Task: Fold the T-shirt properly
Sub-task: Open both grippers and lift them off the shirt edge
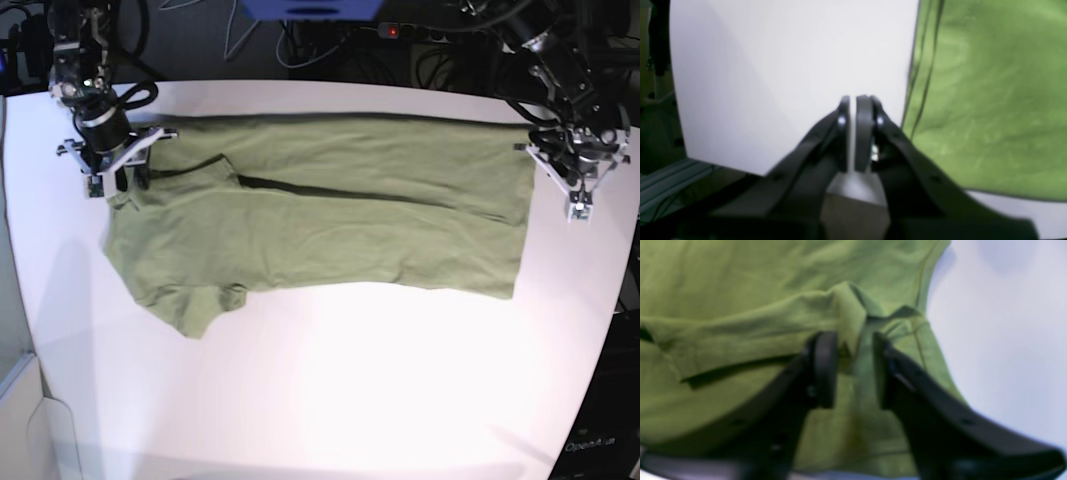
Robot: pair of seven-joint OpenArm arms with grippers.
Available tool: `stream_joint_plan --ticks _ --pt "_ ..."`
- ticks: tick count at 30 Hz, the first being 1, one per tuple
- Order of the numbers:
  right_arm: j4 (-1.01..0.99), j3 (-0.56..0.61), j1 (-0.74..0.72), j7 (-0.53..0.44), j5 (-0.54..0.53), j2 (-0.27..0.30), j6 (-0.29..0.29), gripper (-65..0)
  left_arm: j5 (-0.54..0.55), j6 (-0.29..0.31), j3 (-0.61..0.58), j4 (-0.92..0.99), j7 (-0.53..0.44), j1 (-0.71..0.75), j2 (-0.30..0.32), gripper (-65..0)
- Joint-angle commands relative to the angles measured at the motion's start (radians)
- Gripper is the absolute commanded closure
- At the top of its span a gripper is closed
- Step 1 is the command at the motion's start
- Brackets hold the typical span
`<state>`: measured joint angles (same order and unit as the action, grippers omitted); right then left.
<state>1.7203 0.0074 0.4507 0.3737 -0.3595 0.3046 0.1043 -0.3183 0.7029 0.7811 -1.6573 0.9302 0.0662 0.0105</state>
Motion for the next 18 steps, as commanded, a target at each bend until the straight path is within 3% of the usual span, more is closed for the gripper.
stream_joint_plan --ticks 1,5,7,14,18 --pt "0.016 -0.008 -0.005 -0.023 -0.003 0.011 -0.007 -28.9 0.006 -0.005 -0.001 -0.016 -0.013 -0.012 0.007 -2.8" --pt "0.019 -0.008 0.000 -0.026 -0.005 0.006 -0.007 -54.8 0.006 -0.005 -0.002 -0.016 -0.013 -0.013 0.004 -2.8" --pt "0.017 -0.008 -0.005 -0.026 -0.005 0.006 -0.007 -62.2 0.006 -0.005 -0.001 -0.016 -0.013 -0.015 0.004 -2.8" --pt "0.020 -0.047 -0.053 -0.020 -0.003 0.014 -0.007 -64.3 0.006 -0.005 0.001 -0.016 -0.006 -0.062 0.004 -3.1" --pt "0.022 -0.039 -0.122 0.041 -0.003 0.064 -0.005 -64.3 0.003 -0.005 0.002 -0.014 -0.003 -0.121 0.010 -3.2"
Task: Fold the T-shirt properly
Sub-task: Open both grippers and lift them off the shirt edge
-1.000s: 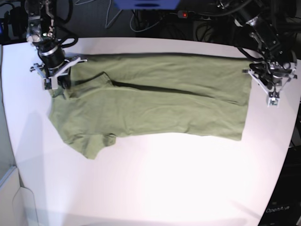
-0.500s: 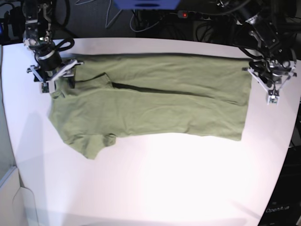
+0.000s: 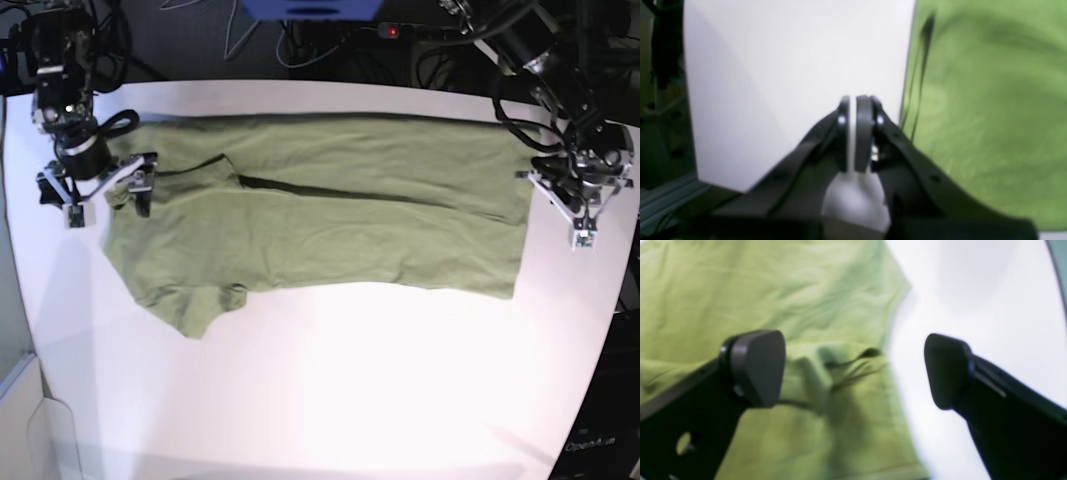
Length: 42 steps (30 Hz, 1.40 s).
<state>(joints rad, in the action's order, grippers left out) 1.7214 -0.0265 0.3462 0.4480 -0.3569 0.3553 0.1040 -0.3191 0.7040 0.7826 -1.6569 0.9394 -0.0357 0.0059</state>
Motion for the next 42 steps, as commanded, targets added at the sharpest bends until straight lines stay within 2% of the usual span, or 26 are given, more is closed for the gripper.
stream_joint_plan --ticks 1,4,6,10,12,13,15,17,21,26,28,35,39,41,42 --pt "0.018 -0.005 -0.045 -0.010 -0.006 0.017 -0.005 -64.3 -0.001 -0.006 0.001 -0.015 -0.012 -0.036 0.015 -3.2" --pt "0.012 0.007 -0.143 0.050 -0.006 0.021 -0.002 -64.3 -0.004 -0.006 -0.007 -0.015 -0.010 -0.108 0.016 -3.2" --pt "0.004 0.036 -0.206 0.081 -0.006 0.049 -0.002 -64.3 -0.015 -0.006 -0.007 0.002 -0.009 -0.154 0.016 -3.2" --pt "-0.110 0.135 -0.384 0.094 -0.006 0.067 0.000 -64.3 -0.078 -0.006 -0.010 0.160 -0.021 -0.272 0.022 -3.2" --pt "-0.195 0.185 -0.468 0.094 -0.006 0.077 0.001 -64.3 -0.093 -0.006 -0.010 0.257 -0.021 -0.323 0.045 -3.2" --pt "-0.235 0.208 -0.503 0.093 -0.006 0.077 0.015 -64.3 -0.094 -0.006 -0.010 0.300 -0.023 -0.341 0.050 -3.2" --pt "-0.334 0.244 -0.574 0.088 -0.006 0.077 0.081 -64.3 -0.096 -0.006 -0.010 0.377 -0.039 -0.373 0.067 -3.2" --pt "-0.430 0.267 -0.648 0.082 -0.006 0.055 0.129 -64.3 -0.101 -0.006 -0.009 0.424 -0.069 -0.393 0.070 -3.2" --pt "-0.610 0.273 -0.752 0.050 -0.006 0.041 0.141 -64.6 -0.101 -0.006 -0.009 0.464 -0.098 -0.396 0.072 -3.2" --pt "-0.722 0.330 -0.809 -0.035 -0.006 0.040 0.142 -64.3 -0.101 -0.006 -0.009 0.469 -0.101 -0.396 0.072 -3.2" --pt "-0.782 0.356 -0.827 -0.067 -0.006 0.018 0.142 -64.3 -0.101 -0.006 -0.009 0.469 -0.096 -0.399 0.072 -3.2" --pt "-0.904 0.366 -0.827 -0.168 -0.006 -0.025 0.142 -64.1 -0.102 -0.006 -0.009 0.469 -0.093 -0.399 0.087 -3.2" --pt "-0.918 0.366 -0.826 -0.196 -0.004 -0.023 0.142 -64.0 -0.102 -0.006 -0.009 0.469 -0.098 -0.396 0.087 -3.2" --pt "-0.918 0.366 -0.824 -0.203 -0.004 -0.023 0.142 -61.5 -0.102 -0.006 -0.009 0.469 -0.099 -0.396 0.087 -3.2" --pt "-0.918 0.366 -0.824 -0.202 -0.004 -0.023 0.142 -57.7 -0.102 -0.006 -0.009 0.469 -0.099 -0.395 0.087 -3.2"
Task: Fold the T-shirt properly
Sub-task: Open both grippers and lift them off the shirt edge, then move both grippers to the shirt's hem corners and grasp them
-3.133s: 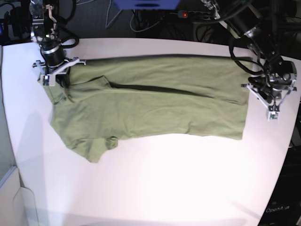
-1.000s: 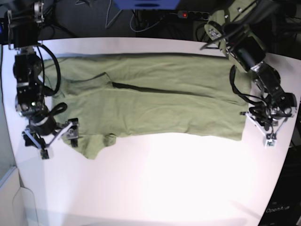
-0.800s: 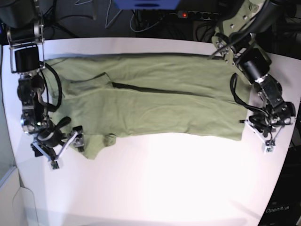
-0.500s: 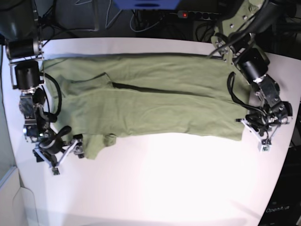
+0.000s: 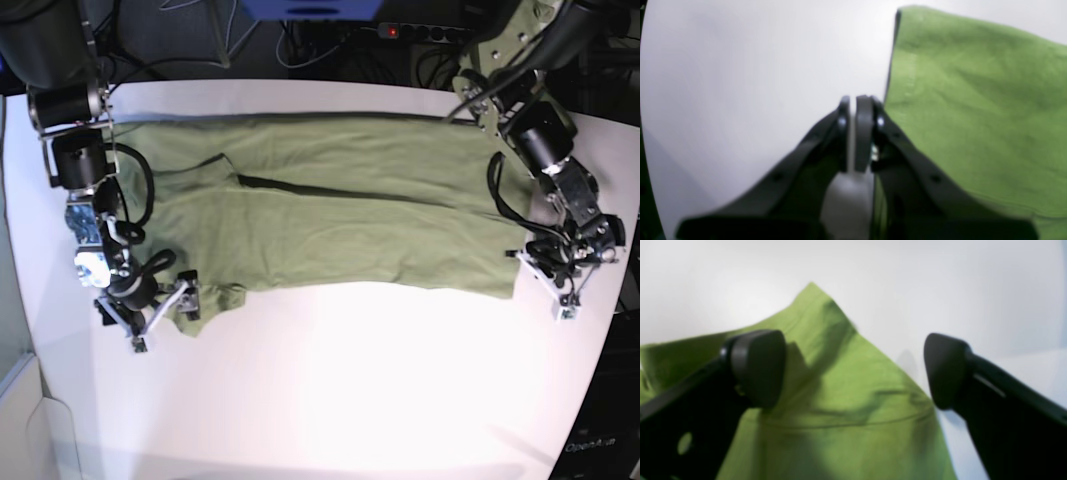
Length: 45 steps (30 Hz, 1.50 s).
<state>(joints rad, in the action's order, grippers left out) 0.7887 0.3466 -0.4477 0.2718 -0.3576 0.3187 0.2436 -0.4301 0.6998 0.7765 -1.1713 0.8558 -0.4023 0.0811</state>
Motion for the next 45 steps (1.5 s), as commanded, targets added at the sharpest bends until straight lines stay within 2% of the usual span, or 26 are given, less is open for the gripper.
stream_joint_plan --ticks 1,5,7,16,21,27,32,35,39,41,43,45 --pt "0.015 -0.007 -0.029 -0.026 -0.004 0.013 0.003 -52.7 0.009 -0.002 -0.002 -0.017 -0.016 -0.028 0.012 -3.2" --pt "0.015 -0.007 -0.026 -0.026 -0.004 0.013 0.003 -29.6 0.012 -0.002 -0.004 -0.017 -0.017 -0.028 0.012 -3.2" --pt "0.015 -0.007 -0.024 -0.026 -0.004 0.013 0.003 -21.2 0.010 -0.002 -0.004 -0.017 -0.017 -0.028 0.012 -3.2" --pt "0.022 -0.002 -0.007 -0.026 -0.004 0.018 0.003 -0.4 0.010 -0.002 -0.004 -0.017 -0.016 -0.025 0.012 -3.2" --pt "0.033 0.052 -0.012 -0.027 -0.004 0.030 0.003 -0.4 0.012 -0.002 -0.004 -0.017 -0.016 -0.010 0.012 -3.2" --pt "0.211 0.058 0.042 -0.016 0.002 0.049 0.001 -0.4 0.014 -0.002 -0.002 -0.017 -0.016 0.007 0.010 -3.2" --pt "0.329 0.049 0.094 0.013 0.111 0.047 -0.002 -0.4 0.014 -0.002 0.004 -0.017 -0.016 0.009 0.010 -3.2" --pt "0.340 0.047 0.108 0.017 0.168 0.020 -0.002 -0.4 0.014 -0.002 -0.001 -0.017 -0.016 0.009 0.010 -3.2" --pt "0.335 0.045 0.119 0.014 0.210 0.015 -0.002 -0.4 0.015 -0.002 0.002 -0.017 -0.017 0.009 0.010 -4.0" --pt "0.338 0.045 0.128 0.013 0.211 0.013 -0.002 -0.4 0.018 -0.002 0.002 -0.017 -0.019 0.006 0.012 -9.5" --pt "0.340 0.045 0.131 0.013 0.213 0.013 -0.002 -0.4 0.018 -0.002 0.001 -0.017 -0.039 0.001 0.012 -19.6" --pt "0.338 0.045 0.131 0.013 0.213 0.013 -0.002 -0.4 0.018 -0.002 0.001 -0.023 -0.076 0.001 0.004 -26.8"
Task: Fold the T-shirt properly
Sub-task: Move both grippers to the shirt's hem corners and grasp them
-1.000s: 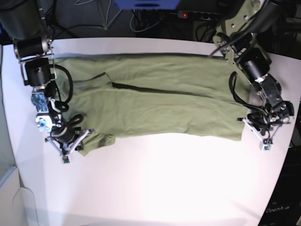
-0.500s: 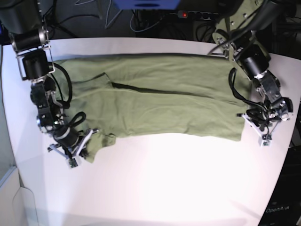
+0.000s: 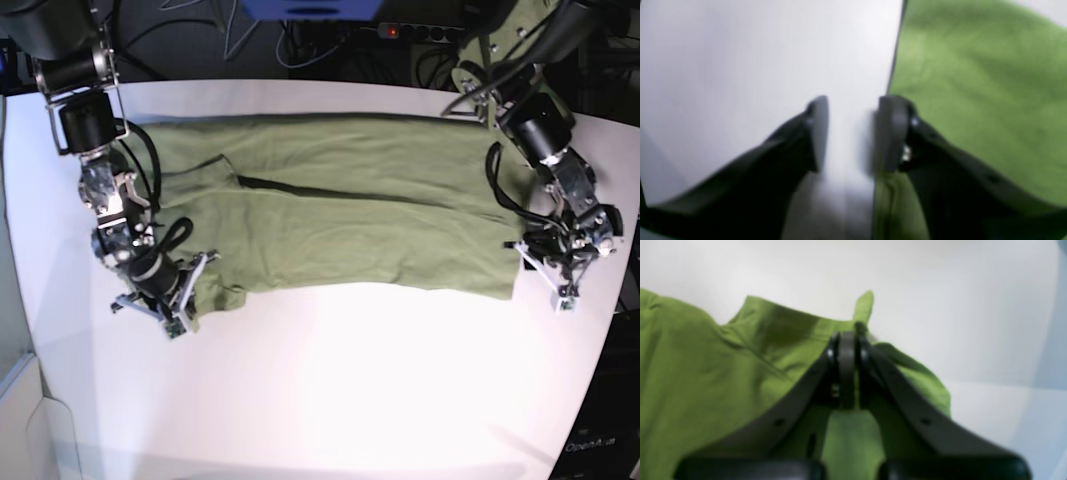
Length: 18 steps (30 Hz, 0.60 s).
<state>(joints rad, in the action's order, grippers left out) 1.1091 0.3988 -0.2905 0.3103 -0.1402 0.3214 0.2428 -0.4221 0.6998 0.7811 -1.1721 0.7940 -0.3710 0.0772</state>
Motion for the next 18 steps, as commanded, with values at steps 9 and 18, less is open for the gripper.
stream_joint_plan --ticks 9,18 --pt "0.016 -0.007 -0.025 -0.020 -0.005 0.011 -0.001 -0.4 0.012 -0.002 -0.005 0.030 -0.081 -0.076 0.005 -27.9" --pt "0.016 -0.005 -0.020 -0.020 -0.005 0.011 -0.001 -0.4 0.012 -0.002 -0.001 0.211 -0.176 -0.124 0.005 -27.9"
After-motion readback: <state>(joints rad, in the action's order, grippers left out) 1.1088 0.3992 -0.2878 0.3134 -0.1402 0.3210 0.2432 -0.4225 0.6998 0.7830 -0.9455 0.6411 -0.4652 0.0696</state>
